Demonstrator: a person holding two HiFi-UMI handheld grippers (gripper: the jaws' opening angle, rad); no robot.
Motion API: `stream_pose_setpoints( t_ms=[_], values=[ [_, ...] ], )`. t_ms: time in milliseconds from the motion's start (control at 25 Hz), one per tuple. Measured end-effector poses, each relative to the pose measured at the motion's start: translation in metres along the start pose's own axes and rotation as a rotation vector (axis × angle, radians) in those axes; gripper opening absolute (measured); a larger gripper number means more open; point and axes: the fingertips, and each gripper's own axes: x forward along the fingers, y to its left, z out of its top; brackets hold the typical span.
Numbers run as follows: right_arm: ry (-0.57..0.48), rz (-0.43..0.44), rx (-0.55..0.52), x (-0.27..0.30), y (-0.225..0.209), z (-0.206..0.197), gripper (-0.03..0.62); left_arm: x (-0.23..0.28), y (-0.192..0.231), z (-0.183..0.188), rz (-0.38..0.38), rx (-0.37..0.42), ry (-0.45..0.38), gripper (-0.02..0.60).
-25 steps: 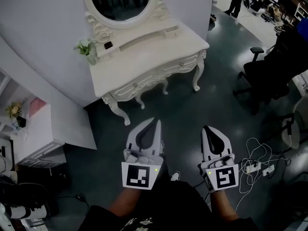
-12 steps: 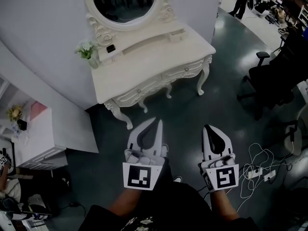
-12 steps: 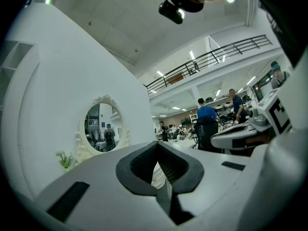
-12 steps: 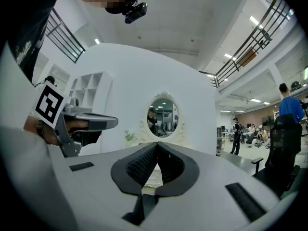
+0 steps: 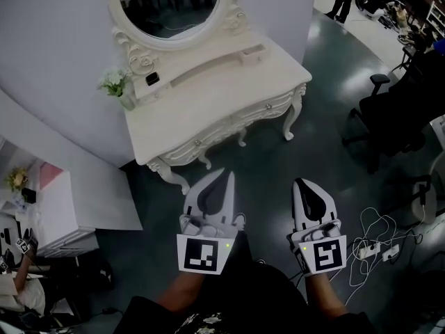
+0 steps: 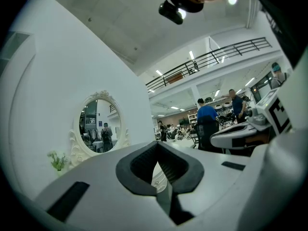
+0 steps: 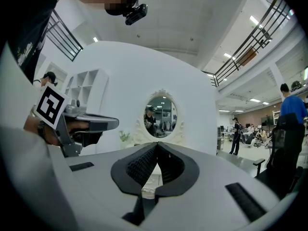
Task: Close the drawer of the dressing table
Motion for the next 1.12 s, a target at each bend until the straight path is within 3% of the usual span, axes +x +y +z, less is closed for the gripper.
stream_pose_setpoints(
  t_ms=[480,840,1120],
  values=[
    [0.003,-0.102,-0.014,0.069,-0.023,0.012,-0.001,0.069,0.049,0.001,-0.070,-0.019,-0.032,0.003],
    [-0.030,-0.153,-0.030,0.113,-0.034,0.015,-0.002,0.111,0.080,-0.003,-0.123,-0.018,-0.045,0.003],
    [0.001,-0.173,-0.046,0.130,-0.043,0.010,0.000,0.131,0.092,-0.005,-0.150,-0.025,-0.057,0.003]
  ],
)
